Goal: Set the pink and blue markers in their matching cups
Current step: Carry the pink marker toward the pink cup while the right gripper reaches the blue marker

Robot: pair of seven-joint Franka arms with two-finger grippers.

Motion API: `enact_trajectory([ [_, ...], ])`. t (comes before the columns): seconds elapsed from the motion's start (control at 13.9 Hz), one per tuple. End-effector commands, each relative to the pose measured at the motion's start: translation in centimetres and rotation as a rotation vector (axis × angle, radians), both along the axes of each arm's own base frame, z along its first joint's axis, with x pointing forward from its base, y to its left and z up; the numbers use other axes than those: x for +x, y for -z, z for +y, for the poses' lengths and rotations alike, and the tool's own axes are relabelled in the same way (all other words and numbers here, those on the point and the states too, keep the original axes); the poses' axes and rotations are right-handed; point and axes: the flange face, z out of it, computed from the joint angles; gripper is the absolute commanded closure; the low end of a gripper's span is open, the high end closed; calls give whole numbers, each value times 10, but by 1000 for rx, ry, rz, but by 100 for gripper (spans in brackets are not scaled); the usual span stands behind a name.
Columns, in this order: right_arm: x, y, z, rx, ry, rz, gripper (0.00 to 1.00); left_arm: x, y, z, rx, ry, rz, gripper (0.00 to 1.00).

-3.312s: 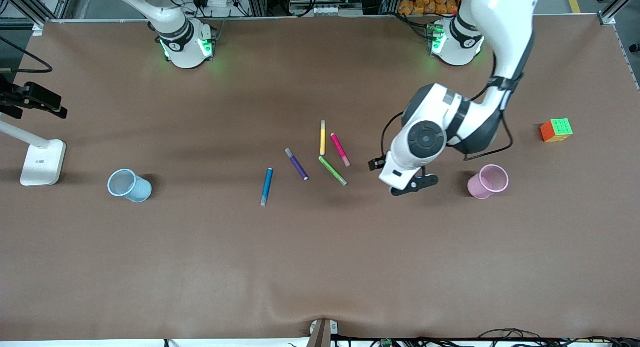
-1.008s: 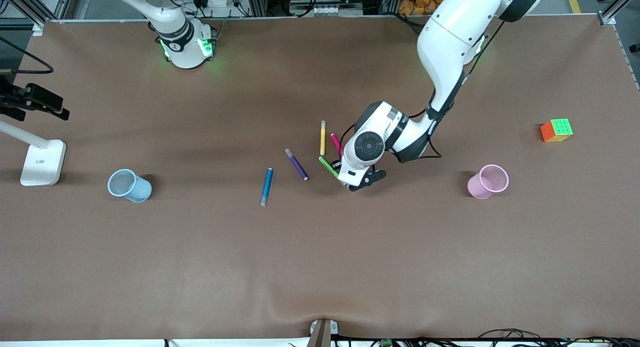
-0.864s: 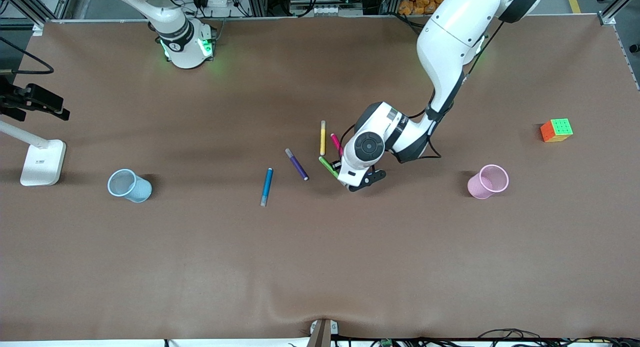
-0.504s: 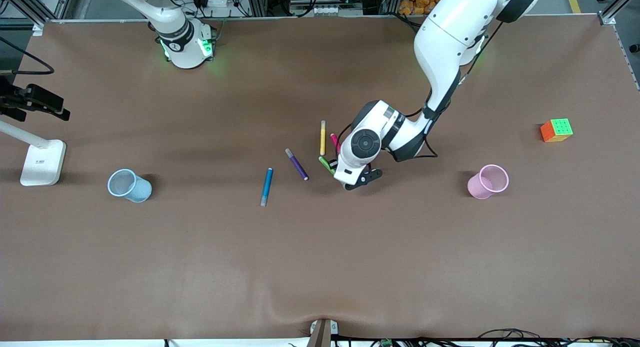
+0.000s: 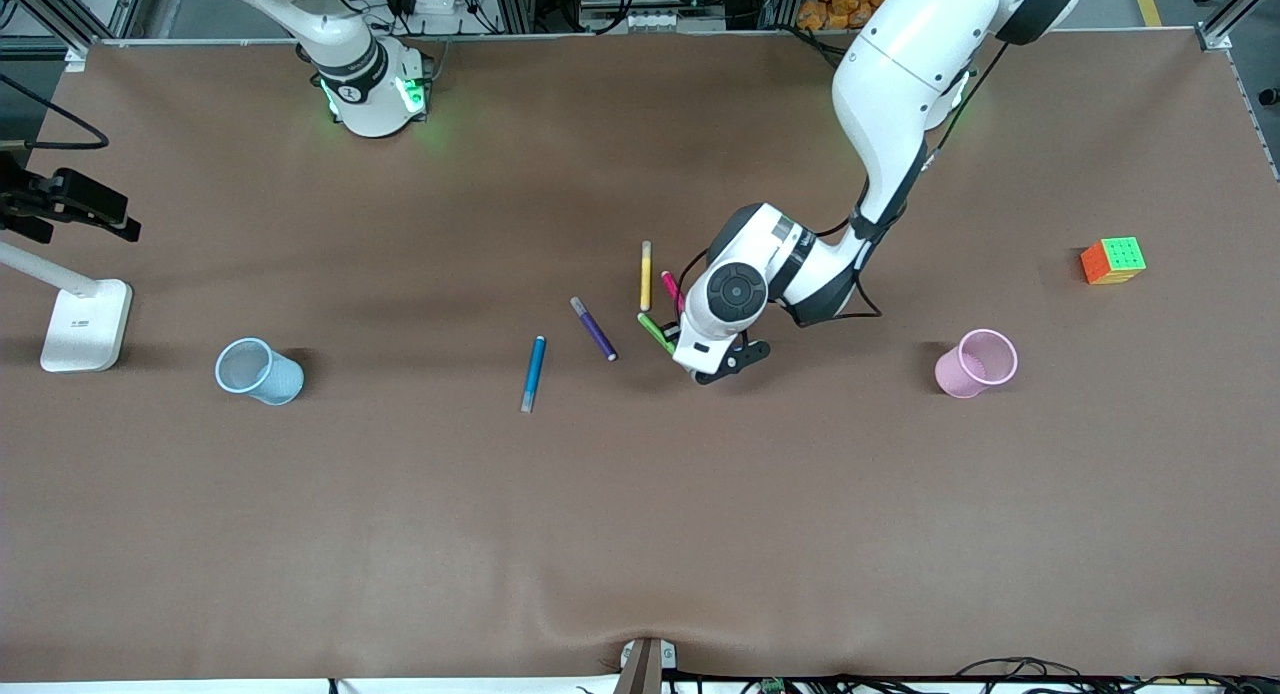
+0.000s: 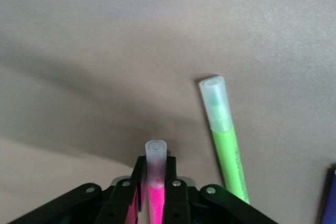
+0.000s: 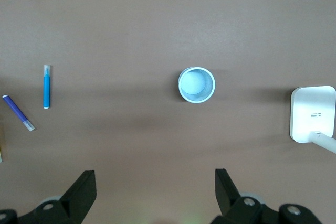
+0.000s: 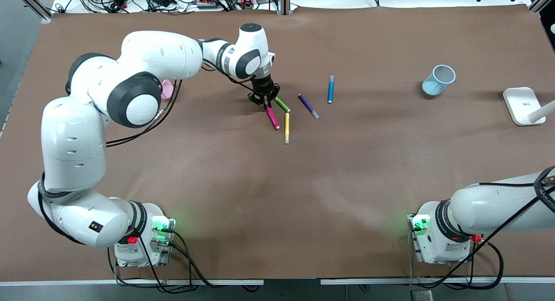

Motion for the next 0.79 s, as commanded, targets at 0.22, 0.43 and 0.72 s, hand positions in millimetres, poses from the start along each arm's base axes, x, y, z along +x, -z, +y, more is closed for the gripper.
enact_trajectory([
  [0.22, 5, 0, 2, 10, 5, 0, 0, 34, -83, 57, 75, -20, -44, 100],
  [0.43, 4, 0, 2, 10, 6, 0, 0, 48, -115, 89, 171, 27, -105, 100],
  [0.72, 8, 7, 3, 18, 4, 12, 0, 82, -148, 160, 268, 38, -194, 100],
])
